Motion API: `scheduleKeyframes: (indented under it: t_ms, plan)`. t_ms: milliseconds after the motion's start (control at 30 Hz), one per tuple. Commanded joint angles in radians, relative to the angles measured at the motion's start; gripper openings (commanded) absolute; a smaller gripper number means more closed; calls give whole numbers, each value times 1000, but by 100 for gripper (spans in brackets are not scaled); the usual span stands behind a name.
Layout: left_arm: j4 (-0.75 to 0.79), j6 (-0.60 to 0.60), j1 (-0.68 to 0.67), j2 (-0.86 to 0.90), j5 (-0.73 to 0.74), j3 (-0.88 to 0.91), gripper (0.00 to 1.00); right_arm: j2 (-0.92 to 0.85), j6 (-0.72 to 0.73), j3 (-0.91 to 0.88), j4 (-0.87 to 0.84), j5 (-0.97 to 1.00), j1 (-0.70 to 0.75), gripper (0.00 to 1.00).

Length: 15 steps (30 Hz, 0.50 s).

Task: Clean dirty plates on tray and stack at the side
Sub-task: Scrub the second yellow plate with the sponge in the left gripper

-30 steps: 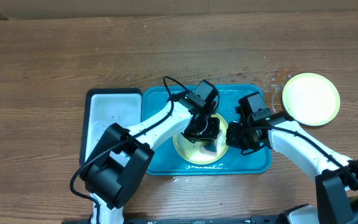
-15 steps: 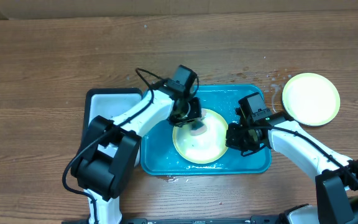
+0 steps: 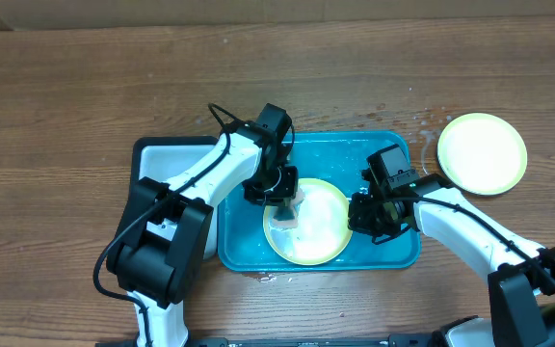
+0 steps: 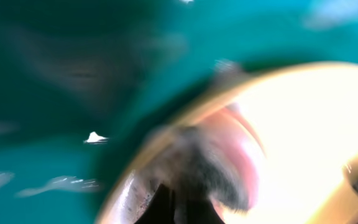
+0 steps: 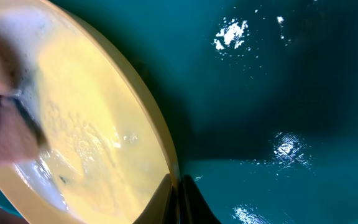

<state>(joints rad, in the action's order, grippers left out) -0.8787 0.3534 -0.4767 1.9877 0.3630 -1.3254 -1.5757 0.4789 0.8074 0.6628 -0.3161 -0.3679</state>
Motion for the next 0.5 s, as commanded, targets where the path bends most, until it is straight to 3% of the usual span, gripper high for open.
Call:
scheduleKeyframes:
  t_ms: [0, 367, 467]
  plan:
    - [1, -198, -53, 26, 222, 15, 4, 5, 23, -1, -11, 0, 3, 4]
    - [23, -192, -147, 26, 277, 16, 4, 5, 23, -1, -6, 0, 3, 4]
    - [22, -179, -152, 26, 230, 16, 4, 5, 23, -1, -5, 0, 3, 4]
